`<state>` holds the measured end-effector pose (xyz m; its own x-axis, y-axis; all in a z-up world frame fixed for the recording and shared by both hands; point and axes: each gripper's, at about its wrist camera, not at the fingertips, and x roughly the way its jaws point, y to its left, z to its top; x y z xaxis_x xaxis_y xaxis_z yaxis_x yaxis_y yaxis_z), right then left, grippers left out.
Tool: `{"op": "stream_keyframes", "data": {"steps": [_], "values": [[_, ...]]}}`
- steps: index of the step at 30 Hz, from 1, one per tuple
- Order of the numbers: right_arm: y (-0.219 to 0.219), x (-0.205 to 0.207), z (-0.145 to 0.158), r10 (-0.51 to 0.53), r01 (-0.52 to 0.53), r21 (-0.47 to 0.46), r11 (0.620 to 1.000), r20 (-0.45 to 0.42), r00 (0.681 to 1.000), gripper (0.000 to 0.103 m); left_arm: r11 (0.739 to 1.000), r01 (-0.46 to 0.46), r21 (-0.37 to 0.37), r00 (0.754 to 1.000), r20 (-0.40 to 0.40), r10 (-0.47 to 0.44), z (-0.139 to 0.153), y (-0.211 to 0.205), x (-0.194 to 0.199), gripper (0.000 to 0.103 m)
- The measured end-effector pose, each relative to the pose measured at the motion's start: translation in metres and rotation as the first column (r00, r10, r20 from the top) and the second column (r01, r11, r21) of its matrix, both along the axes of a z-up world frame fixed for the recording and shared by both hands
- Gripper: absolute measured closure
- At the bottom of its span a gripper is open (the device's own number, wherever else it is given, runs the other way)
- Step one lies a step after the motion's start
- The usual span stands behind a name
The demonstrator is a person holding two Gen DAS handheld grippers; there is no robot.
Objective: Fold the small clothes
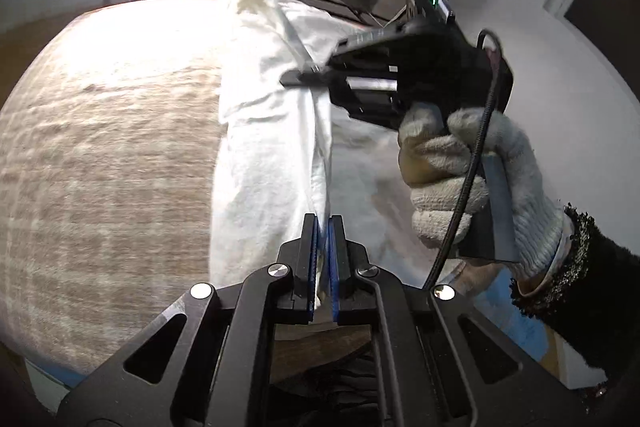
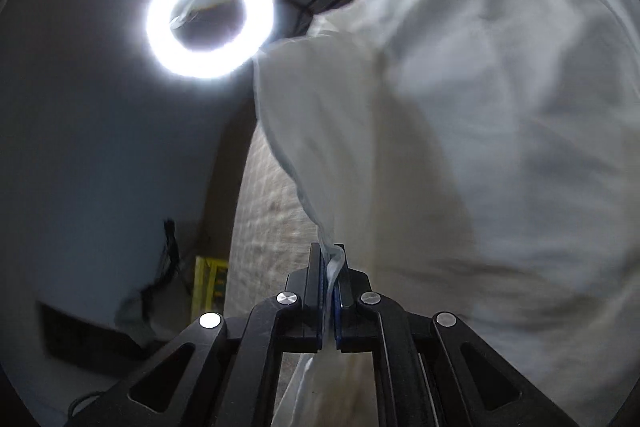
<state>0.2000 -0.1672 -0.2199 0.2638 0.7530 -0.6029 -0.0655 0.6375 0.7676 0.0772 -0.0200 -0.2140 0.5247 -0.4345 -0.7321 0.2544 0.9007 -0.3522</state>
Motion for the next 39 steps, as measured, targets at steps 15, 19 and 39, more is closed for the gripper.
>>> {"op": "stream_keyframes", "data": {"steps": [15,19,39], "values": [[-0.010,0.021,-0.012,0.101,-0.109,-0.201,0.973,-0.048,0.994,0.095,0.999,-0.031,0.037,0.999,-0.017,0.032,0.006,0.027,-0.038,0.100],[-0.018,0.006,-0.003,0.112,-0.107,-0.317,0.942,-0.003,0.994,0.073,0.995,-0.096,0.041,0.995,-0.035,0.098,0.000,0.046,-0.028,0.100],[-0.012,-0.073,0.009,0.194,-0.134,-0.417,0.899,0.104,0.976,0.073,0.991,0.002,0.132,0.997,-0.076,0.008,-0.057,0.013,0.007,0.100]]}}
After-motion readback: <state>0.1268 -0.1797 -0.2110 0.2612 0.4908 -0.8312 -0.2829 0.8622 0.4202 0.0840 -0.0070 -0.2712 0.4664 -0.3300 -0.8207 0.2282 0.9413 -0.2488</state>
